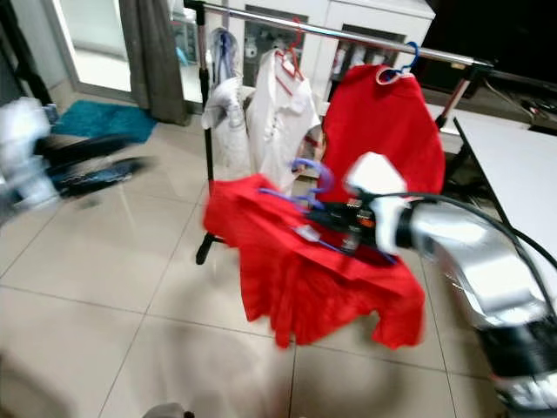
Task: Hang hanger
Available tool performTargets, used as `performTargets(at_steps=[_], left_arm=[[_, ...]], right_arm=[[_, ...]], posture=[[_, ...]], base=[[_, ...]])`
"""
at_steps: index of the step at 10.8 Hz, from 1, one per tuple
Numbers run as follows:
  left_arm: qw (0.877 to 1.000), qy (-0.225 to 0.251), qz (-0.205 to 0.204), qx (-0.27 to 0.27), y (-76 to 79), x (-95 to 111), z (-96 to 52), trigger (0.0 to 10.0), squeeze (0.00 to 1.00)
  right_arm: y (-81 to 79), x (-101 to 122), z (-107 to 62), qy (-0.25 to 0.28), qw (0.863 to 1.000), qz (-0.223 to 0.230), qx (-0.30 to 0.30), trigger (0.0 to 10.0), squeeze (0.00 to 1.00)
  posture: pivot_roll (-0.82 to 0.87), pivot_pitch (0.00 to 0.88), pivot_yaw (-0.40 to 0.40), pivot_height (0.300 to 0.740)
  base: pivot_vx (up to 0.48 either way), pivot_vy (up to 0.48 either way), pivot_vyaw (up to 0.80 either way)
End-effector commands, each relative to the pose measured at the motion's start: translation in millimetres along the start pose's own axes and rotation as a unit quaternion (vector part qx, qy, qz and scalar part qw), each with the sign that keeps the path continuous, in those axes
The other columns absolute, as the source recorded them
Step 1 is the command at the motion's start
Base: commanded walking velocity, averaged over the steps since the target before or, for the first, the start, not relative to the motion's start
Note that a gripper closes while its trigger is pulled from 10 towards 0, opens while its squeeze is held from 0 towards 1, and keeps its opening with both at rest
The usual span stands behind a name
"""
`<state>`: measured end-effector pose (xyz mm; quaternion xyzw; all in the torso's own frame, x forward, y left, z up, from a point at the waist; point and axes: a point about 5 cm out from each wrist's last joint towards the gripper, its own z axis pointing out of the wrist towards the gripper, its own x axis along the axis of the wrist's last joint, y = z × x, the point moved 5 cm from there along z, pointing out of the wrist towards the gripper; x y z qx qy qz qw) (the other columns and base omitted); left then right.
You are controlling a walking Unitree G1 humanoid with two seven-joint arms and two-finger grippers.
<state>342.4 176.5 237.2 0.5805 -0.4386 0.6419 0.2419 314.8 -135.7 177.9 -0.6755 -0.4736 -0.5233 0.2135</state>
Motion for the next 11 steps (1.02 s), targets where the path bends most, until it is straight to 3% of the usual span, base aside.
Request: performTargets(at_steps=[1,2,3,5,7,9,11], left_arm=[[0.999,-0.022,0.008,-0.035,6.6,-2,7.6,10.0,1.0],[0.998,-0.041,0.018,-0.047,6.0,-7,13.3,10.0,0.85],[0.996,-0.059,0.03,-0.054,5.2,-11,17.0,10.0,0.0],[0.993,-0.071,0.018,-0.098,15.8,-19,30.0,10.0,0.0],[0.985,-0.135,0.051,-0.099,8.6,-44,26.8,10.0,0.0],[0.975,-0.156,0.046,-0.155,20.0,-52,28.7,10.0,0.0],[0.975,-0.112,0.028,-0.191,31.2,-40,43.6,10.0,0.0]], right_arm=[[3.4,9,-0.9,-0.002,1.0,-0.02,-0.01,10.0,0.0],[1.1,14,1.0,-0.001,0.999,-0.031,-0.005,10.0,0.0],[-0.6,18,1.9,0.001,0.999,-0.037,-0.004,10.0,0.0],[-8.1,21,-0.8,0.004,0.999,-0.04,0.005,10.0,0.0],[-20.2,32,-5.3,0.031,0.998,-0.046,0.039,10.0,0.0],[-29.0,36,-7.4,0.037,0.996,-0.054,0.063,10.0,0.0],[-34.5,39,-5.3,0.041,0.995,-0.055,0.076,10.0,0.0]], posture=[[0.08,0.0,-0.08,0.74],[0.08,0.0,-0.072,0.74],[0.08,0.0,-0.063,0.74],[0.07,0.0,-0.051,0.74],[0.07,0.0,-0.047,0.74],[0.07,0.0,-0.047,0.74],[0.07,0.0,-0.047,0.74]], base=[[0.0,0.0,0.0],[0.0,0.0,0.0],[0.0,0.0,0.0],[0.0,0.0,0.0],[0.0,0.0,0.0],[0.0,0.0,0.0],[0.0,0.0,0.0]])
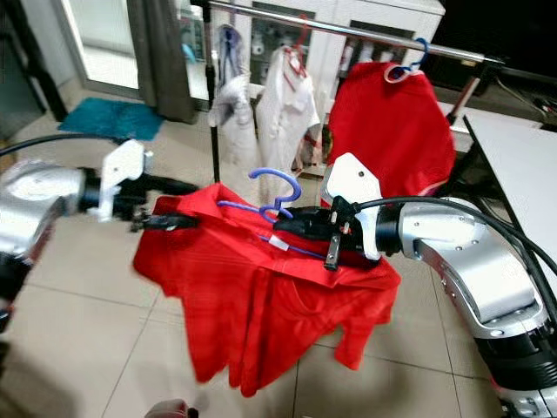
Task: Hang hanger
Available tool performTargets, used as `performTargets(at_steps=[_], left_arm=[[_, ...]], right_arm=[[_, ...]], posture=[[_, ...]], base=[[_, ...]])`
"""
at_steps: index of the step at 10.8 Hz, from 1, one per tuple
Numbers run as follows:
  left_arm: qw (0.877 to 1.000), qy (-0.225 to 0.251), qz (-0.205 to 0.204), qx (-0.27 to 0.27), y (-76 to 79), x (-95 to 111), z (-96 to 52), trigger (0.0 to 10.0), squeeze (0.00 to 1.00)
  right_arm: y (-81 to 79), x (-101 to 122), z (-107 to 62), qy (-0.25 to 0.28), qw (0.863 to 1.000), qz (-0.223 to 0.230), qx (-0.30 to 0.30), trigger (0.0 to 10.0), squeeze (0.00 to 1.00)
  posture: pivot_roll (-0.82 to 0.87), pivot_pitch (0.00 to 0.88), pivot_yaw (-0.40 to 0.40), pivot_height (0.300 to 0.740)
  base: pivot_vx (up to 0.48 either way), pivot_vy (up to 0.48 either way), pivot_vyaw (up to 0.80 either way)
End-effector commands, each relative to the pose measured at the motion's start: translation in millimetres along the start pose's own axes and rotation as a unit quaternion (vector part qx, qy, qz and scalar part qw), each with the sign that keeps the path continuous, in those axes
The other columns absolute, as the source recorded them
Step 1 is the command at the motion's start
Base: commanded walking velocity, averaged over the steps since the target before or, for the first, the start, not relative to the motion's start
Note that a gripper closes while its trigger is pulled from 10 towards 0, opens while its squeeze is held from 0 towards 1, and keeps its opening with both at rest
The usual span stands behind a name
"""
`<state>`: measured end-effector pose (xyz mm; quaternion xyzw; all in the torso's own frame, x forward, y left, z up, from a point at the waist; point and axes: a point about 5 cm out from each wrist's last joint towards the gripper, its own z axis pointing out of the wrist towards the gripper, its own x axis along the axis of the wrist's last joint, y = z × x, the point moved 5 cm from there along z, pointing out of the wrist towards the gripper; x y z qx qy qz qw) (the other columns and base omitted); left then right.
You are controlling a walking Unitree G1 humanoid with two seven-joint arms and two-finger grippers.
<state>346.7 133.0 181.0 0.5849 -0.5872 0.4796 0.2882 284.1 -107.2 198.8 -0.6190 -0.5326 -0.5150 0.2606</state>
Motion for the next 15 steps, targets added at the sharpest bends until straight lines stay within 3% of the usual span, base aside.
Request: performTargets(at_steps=[1,3,5,8,11,12,14,15], left_arm=[[0.999,0.01,0.019,-0.028,3.6,12,7.6,10.0,0.0],[0.996,0.019,0.021,-0.079,16.0,18,22.4,10.0,0.0],[0.994,0.036,0.023,-0.096,21.6,23,32.2,10.0,0.0],[0.995,0.073,0.036,-0.065,11.3,38,41.0,10.0,0.0],[0.996,0.047,0.039,-0.066,12.6,31,25.5,10.0,0.0],[0.997,0.012,0.036,-0.063,17.0,19,9.7,10.0,0.0],[0.999,0.023,0.016,-0.023,8.7,24,-14.6,10.0,0.0],[0.999,0.032,0.016,-0.019,6.5,30,-18.4,10.0,0.49]], right_arm=[[-1.5,8,-3.1,0.005,1.0,-0.016,0.003,10.0,0.0],[-5.2,7,-1.8,0.002,1.0,-0.017,0.011,10.0,0.0],[-6.9,5,-1.2,-0.001,1.0,-0.015,0.013,10.0,0.0],[-11.8,2,2.0,-0.005,1.0,-0.013,0.023,10.0,0.0],[-12.9,-2,2.7,-0.012,1.0,-0.013,0.024,10.0,0.0],[-10.7,-2,1.3,-0.015,1.0,-0.013,0.018,10.0,0.0],[-6.7,-6,-0.1,-0.021,1.0,-0.011,0.013,10.0,0.0],[-6.3,-6,0.5,-0.022,1.0,-0.011,0.014,10.0,0.0]], posture=[[0.07,0.0,-0.048,0.74],[0.06,0.0,-0.044,0.74],[0.06,0.0,-0.041,0.74],[0.07,0.0,-0.043,0.74],[0.06,0.0,-0.037,0.74],[0.07,0.0,-0.038,0.74],[0.08,0.0,-0.05,0.74],[0.09,0.0,-0.056,0.74]], base=[[0.0,0.0,0.0],[0.0,0.0,0.0],[0.0,0.0,0.0],[0.0,0.0,0.0],[0.0,0.0,0.0],[0.0,0.0,0.0],[0.0,0.0,0.0],[0.0,0.0,0.0]])
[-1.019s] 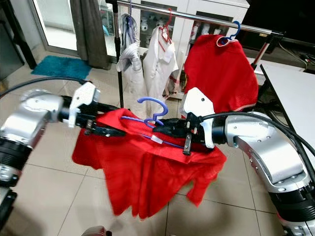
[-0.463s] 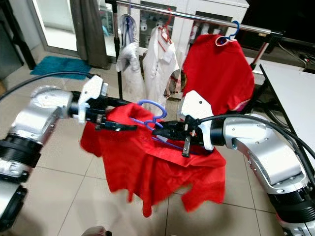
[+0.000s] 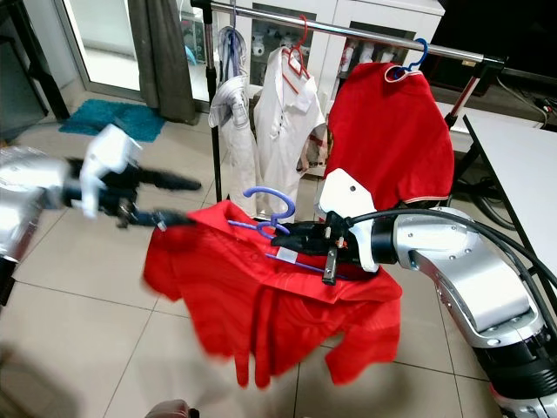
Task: Hang hanger
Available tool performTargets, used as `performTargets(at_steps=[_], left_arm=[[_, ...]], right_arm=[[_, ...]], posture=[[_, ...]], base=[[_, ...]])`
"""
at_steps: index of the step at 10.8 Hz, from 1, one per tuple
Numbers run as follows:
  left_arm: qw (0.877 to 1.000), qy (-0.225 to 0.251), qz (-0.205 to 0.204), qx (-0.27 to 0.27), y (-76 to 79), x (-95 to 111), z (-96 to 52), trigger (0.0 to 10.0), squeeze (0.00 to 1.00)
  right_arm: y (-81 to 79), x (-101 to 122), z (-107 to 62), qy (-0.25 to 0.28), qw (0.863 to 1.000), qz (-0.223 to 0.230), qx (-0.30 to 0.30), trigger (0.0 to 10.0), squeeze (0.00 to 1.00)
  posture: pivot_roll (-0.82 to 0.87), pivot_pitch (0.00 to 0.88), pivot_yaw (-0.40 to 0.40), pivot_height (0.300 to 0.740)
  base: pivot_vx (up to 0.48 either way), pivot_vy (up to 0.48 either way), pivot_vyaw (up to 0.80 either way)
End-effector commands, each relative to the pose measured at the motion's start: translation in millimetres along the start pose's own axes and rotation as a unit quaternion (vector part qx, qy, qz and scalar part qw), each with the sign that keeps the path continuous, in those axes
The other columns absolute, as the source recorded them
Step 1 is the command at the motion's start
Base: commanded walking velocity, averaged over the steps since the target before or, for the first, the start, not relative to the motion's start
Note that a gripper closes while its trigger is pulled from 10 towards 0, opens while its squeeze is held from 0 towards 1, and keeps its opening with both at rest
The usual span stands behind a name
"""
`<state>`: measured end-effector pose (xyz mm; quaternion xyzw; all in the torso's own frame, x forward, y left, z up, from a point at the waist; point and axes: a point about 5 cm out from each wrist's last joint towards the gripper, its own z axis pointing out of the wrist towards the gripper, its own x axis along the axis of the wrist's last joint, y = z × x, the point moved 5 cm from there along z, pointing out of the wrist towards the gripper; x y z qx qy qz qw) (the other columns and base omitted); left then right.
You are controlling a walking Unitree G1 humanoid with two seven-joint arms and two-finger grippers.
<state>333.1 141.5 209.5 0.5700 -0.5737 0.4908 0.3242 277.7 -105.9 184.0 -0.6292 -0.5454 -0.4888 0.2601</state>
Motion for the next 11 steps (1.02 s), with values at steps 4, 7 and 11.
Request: performTargets(at_steps=[4,7,11], left_arm=[[0.988,0.138,0.028,0.062,-40.5,80,5.1,10.0,1.0],[0.995,0.014,0.047,-0.083,-4.2,36,51.2,10.0,0.0],[0.985,-0.048,0.082,-0.145,11.0,10,74.0,9.6,0.0]], right_arm=[[3.7,5,3.1,-0.008,1.0,-0.023,0.001,10.0,0.0],[3.7,7,4.8,-0.008,1.0,-0.027,-0.002,10.0,0.0],[0.1,12,4.9,-0.002,1.0,-0.027,-0.003,10.0,0.0]], posture=[[0.09,0.0,-0.059,0.74],[0.07,0.0,-0.037,0.74],[0.06,0.0,-0.02,0.74]], base=[[0.0,0.0,0.0],[0.0,0.0,0.0],[0.0,0.0,0.0]])
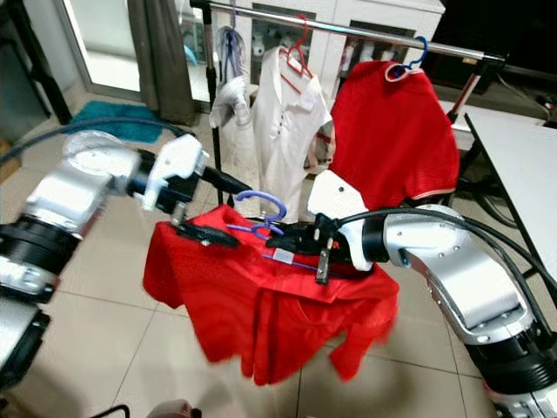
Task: Hang hanger
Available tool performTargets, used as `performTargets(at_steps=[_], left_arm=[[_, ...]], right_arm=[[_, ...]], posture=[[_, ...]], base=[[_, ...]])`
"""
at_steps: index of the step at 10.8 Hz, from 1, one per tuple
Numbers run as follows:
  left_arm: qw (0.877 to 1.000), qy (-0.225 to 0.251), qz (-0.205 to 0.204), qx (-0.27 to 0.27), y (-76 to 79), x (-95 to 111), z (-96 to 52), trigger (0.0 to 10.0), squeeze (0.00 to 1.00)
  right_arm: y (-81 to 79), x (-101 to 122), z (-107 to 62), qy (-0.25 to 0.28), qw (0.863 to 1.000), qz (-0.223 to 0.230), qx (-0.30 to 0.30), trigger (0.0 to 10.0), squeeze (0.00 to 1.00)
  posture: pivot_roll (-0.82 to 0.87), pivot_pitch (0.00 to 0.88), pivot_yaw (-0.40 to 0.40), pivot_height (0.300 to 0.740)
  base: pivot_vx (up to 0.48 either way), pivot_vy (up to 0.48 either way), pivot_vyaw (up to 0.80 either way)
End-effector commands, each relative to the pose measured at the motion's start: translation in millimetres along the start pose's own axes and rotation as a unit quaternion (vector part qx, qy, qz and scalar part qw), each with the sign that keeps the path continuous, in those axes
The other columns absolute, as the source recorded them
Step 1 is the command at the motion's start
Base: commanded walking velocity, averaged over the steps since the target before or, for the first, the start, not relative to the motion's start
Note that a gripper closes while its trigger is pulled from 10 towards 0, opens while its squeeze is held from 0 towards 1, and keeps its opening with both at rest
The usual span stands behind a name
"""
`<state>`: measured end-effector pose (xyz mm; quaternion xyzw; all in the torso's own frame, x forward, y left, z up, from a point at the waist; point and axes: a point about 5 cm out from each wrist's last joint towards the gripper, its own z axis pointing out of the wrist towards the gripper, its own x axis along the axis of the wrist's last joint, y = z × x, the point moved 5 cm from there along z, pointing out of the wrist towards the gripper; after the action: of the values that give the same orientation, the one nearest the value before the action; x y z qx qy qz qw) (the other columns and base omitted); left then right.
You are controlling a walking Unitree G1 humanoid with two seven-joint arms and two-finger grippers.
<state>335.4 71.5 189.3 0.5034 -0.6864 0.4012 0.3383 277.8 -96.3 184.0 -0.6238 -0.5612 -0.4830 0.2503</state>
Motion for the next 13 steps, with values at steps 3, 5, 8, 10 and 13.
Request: performTargets(at_steps=[3,5,8,10,13], left_arm=[[0.998,0.016,0.025,-0.059,8.2,9,16.1,0.0,0.0],[0.997,-0.003,0.025,-0.07,10.6,4,19.7,0.0,0.0],[0.997,-0.035,0.023,-0.07,8.4,-4,25.2,0.0,0.0],[0.997,-0.051,0.018,-0.063,5.7,-9,25.0,0.0,0.0],[0.997,-0.035,0.016,-0.066,5.4,-4,26.3,0.0,0.0]], right_arm=[[-0.1,9,-1.4,0.01,1.0,-0.01,-0.004,10.0,0.0],[-1.8,10,-0.7,0.012,1.0,-0.012,-0.001,10.0,0.0],[-3.4,14,1.0,0.016,1.0,-0.018,0.004,10.0,0.0],[-3.7,15,1.2,0.016,1.0,-0.019,0.005,10.0,0.0],[-3.6,15,1.6,0.015,1.0,-0.021,0.005,10.0,0.0]], posture=[[0.06,0.0,-0.015,0.74],[0.06,0.0,-0.014,0.74],[0.06,0.0,-0.014,0.74],[0.06,0.0,-0.014,0.74],[0.06,0.0,-0.015,0.74]], base=[[0.0,0.0,0.0],[0.0,0.0,0.0],[0.0,0.0,0.0],[0.0,0.0,0.0],[0.0,0.0,0.0]])
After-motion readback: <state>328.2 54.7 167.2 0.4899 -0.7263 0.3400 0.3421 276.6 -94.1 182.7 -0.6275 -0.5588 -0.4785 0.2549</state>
